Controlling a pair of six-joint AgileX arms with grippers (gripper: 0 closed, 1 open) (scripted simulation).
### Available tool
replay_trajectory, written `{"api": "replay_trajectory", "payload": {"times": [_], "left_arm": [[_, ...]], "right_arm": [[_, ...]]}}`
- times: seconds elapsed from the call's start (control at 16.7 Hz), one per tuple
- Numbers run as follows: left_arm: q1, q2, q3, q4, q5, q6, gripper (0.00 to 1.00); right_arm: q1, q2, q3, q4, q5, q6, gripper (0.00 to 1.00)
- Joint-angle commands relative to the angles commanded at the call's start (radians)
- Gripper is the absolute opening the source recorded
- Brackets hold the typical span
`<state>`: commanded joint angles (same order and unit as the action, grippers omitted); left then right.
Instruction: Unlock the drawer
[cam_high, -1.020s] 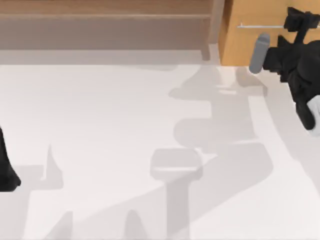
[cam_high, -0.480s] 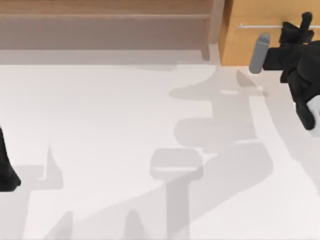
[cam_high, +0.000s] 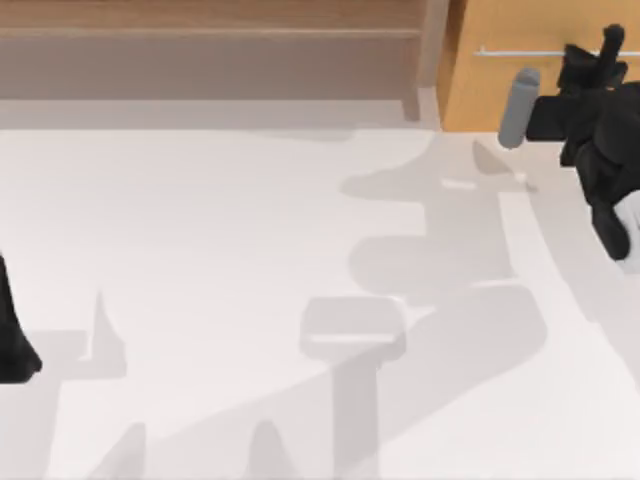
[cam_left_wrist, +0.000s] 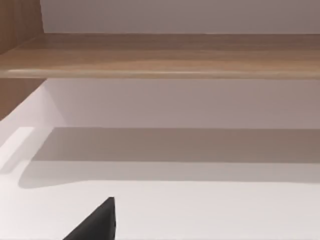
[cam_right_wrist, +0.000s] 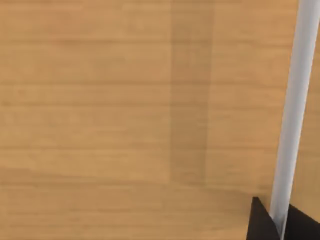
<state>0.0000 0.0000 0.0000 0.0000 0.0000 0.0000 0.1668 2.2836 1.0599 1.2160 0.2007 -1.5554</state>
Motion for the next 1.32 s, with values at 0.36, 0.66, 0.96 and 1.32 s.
{"api": "replay_trajectory", "payload": {"times": [0.36, 0.66, 0.96, 1.32], "left_arm": [[0.0, 0.0, 0.0, 0.0, 0.0, 0.0, 1.0], [0.0, 0.0, 0.0, 0.0, 0.0, 0.0, 1.0], [0.0, 0.0, 0.0, 0.0, 0.0, 0.0, 1.0], [0.0, 0.0, 0.0, 0.0, 0.0, 0.0, 1.0]], "right_arm": [[0.022, -0.067, -0.166, 0.087, 0.017, -0.003, 0.0], [0.036, -0.124, -0.287, 0.161, 0.034, 0.001, 0.0], [0.039, -0.131, -0.299, 0.174, 0.038, 0.002, 0.0], [0.07, -0.194, -0.499, 0.28, 0.068, 0.003, 0.0]]}}
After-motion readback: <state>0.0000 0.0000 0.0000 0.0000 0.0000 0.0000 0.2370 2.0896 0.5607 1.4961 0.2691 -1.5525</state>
